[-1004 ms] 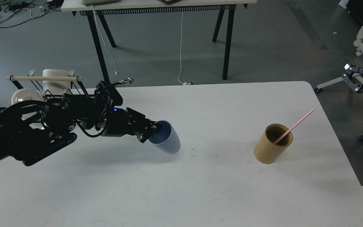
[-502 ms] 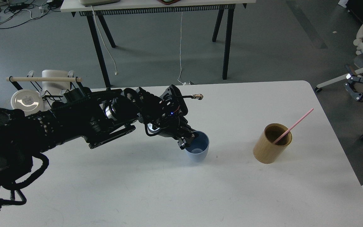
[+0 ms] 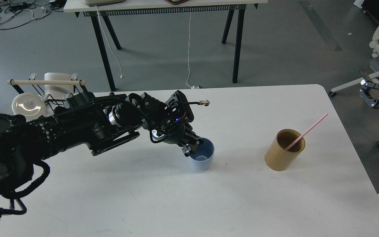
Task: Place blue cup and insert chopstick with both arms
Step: 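Carry the blue cup with the left gripper toward the table center, then set the blue cup down and open the left gripper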
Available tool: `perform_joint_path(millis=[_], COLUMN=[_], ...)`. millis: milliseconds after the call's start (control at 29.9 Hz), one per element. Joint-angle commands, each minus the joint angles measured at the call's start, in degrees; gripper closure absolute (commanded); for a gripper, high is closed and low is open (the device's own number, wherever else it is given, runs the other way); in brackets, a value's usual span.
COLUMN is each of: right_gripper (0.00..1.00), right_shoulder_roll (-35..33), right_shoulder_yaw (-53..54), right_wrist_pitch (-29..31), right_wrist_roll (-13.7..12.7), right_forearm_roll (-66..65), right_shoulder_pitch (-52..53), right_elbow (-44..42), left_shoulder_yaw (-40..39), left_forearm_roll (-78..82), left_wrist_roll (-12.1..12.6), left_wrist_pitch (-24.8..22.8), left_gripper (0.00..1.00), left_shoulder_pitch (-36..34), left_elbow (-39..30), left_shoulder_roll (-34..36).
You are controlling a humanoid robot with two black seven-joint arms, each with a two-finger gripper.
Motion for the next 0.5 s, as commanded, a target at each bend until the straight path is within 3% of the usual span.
perform_joint_path(millis=[0,368,468], right_gripper=[0.0,0.0,0.0], right_shoulder_roll=[0.0,0.0,0.0], right_shoulder_yaw=[0.0,-0.2,0.0], right_wrist_pitch=[0.0,0.0,0.0], right_wrist_roll=[0.0,0.0,0.0], right_forearm_roll=[0.0,0.0,0.1], right_shoulder_pitch=[-0.1,-0.7,-0.7], right_elbow=[0.0,0.2,0.4], left_shoulder_yaw=[-0.1,-0.3,-0.5], left_forearm_roll=[-0.1,-0.5,-3.0], left_wrist_roll=[0.0,0.0,0.0], left_wrist_pitch=[-0.3,-0.5,-0.5], left_gripper=[0.9,0.81,0.68], left_shoulder_pitch=[0.0,0.3,0.4], left_elbow=[-0.2,-0.4,-0.4], left_shoulder_roll=[0.0,1.2,1.3])
